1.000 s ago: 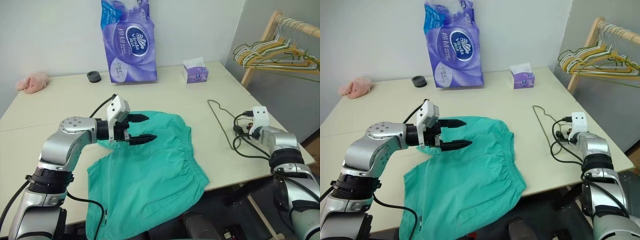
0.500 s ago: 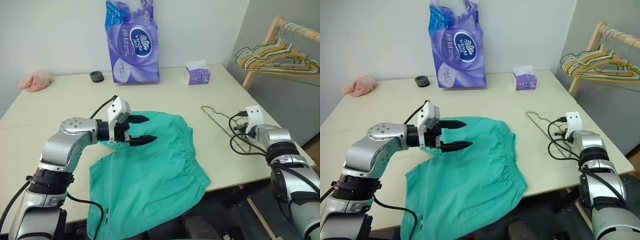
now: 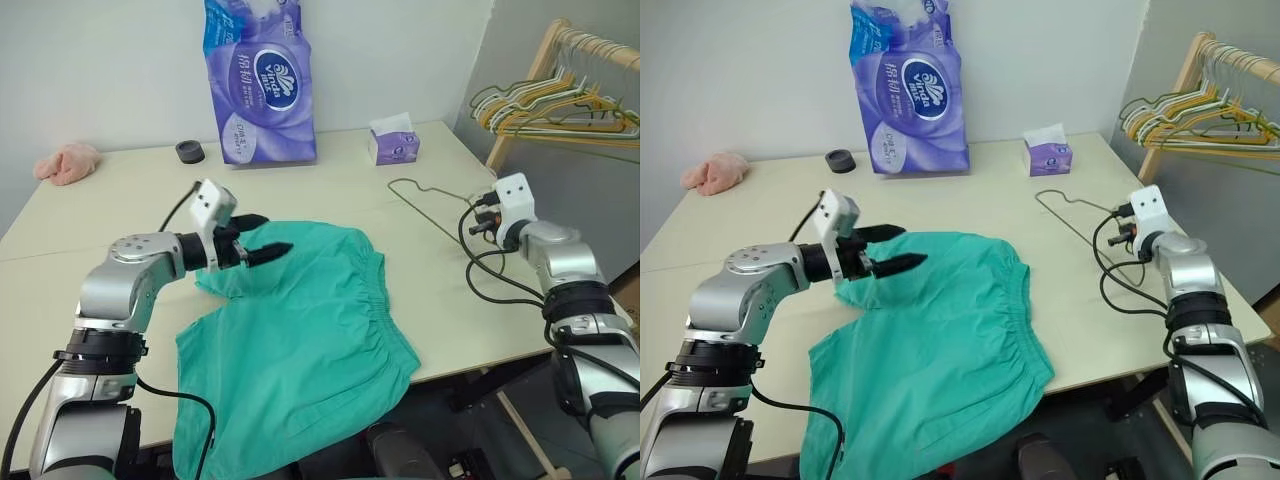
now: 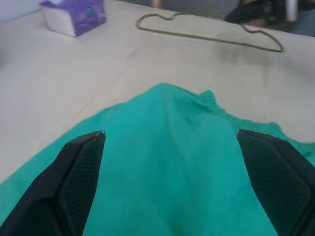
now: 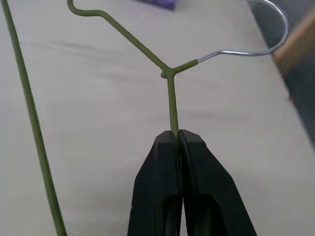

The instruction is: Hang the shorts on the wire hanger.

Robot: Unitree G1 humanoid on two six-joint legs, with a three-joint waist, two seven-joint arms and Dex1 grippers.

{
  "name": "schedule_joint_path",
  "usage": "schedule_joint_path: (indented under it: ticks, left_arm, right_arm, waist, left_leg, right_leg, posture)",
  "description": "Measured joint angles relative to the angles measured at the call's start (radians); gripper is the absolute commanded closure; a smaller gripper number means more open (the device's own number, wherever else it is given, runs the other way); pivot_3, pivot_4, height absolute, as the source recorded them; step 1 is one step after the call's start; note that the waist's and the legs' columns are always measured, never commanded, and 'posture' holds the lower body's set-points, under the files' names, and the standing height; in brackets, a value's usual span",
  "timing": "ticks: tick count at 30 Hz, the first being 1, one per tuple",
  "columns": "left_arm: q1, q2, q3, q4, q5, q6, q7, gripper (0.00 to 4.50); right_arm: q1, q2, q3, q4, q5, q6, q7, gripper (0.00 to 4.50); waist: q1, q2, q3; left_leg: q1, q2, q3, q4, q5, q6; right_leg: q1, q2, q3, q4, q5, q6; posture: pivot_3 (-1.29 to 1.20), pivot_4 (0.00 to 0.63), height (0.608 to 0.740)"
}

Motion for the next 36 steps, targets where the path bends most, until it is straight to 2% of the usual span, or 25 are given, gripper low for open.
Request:
schedule_joint_path:
  ticks: [7, 10, 14, 18, 29, 33, 36]
  left_arm:
    - [-0.054, 0.004, 0.098, 0.077, -0.094, 0.124, -0.019, 0.0]
    - [-0.014, 0.053, 0.081, 0.022, -0.161, 0.229, -0.127, 0.0]
    - [0.052, 0.12, -0.016, -0.035, -0.145, 0.244, -0.233, 0.0]
    - [0.08, 0.137, -0.07, -0.06, -0.117, 0.227, -0.277, 0.0]
    - [0.137, 0.136, -0.12, -0.136, -0.1, 0.202, -0.334, 0.0]
    - [0.157, 0.133, -0.132, -0.154, -0.101, 0.203, -0.341, 0.8]
    - [0.158, 0.132, -0.132, -0.173, -0.104, 0.217, -0.347, 1.7]
  right_arm:
    - [0.105, -0.069, 0.149, -0.271, -0.077, -0.267, 0.18, 4.49]
    - [0.128, -0.07, 0.184, -0.353, -0.092, -0.351, 0.221, 4.49]
    - [0.131, -0.062, 0.228, -0.432, -0.117, -0.438, 0.262, 4.49]
    - [0.13, -0.049, 0.249, -0.478, -0.124, -0.47, 0.292, 4.49]
    - [0.128, -0.02, 0.251, -0.559, -0.123, -0.483, 0.343, 4.49]
    - [0.128, -0.006, 0.251, -0.581, -0.122, -0.479, 0.356, 4.5]
    - [0.128, 0.002, 0.251, -0.594, -0.122, -0.474, 0.358, 4.5]
  waist:
    - [0.0, 0.001, 0.001]
    - [-0.004, 0.001, 0.001]
    - [-0.001, 0.004, 0.003]
    - [0.004, 0.003, 0.003]
    - [0.02, 0.004, 0.004]
    - [0.025, 0.004, 0.004]
    - [0.026, 0.004, 0.004]
  left_leg:
    - [-0.003, -0.002, -0.005, 0.001, 0.0, 0.0]
    - [-0.003, -0.002, -0.008, 0.001, 0.0, 0.0]
    - [-0.003, -0.002, -0.011, 0.001, 0.0, -0.001]
    - [-0.003, -0.003, -0.015, 0.002, 0.001, -0.001]
    - [-0.007, -0.003, -0.024, 0.003, 0.002, -0.003]
    - [-0.008, -0.003, -0.025, 0.003, 0.002, -0.003]
    - [-0.008, -0.003, -0.026, 0.003, 0.002, -0.003]
  right_leg:
    - [0.0, -0.002, -0.006, 0.0, -0.001, 0.001]
    - [0.0, -0.002, -0.007, 0.0, -0.001, 0.001]
    - [0.001, -0.003, -0.01, 0.002, -0.001, 0.0]
    - [0.002, -0.003, -0.015, 0.003, -0.002, -0.001]
    - [0.002, -0.005, -0.027, 0.005, -0.002, -0.011]
    - [0.002, -0.005, -0.028, 0.005, -0.002, -0.011]
    - [0.002, -0.005, -0.028, 0.005, -0.002, -0.011]
  posture:
    - [-0.2, 0.069, 0.74]
    - [-0.19, 0.069, 0.74]
    - [-0.19, 0.07, 0.74]
    - [-0.19, 0.069, 0.74]
    - [-0.19, 0.068, 0.74]
    - [-0.19, 0.067, 0.74]
    - [-0.19, 0.066, 0.74]
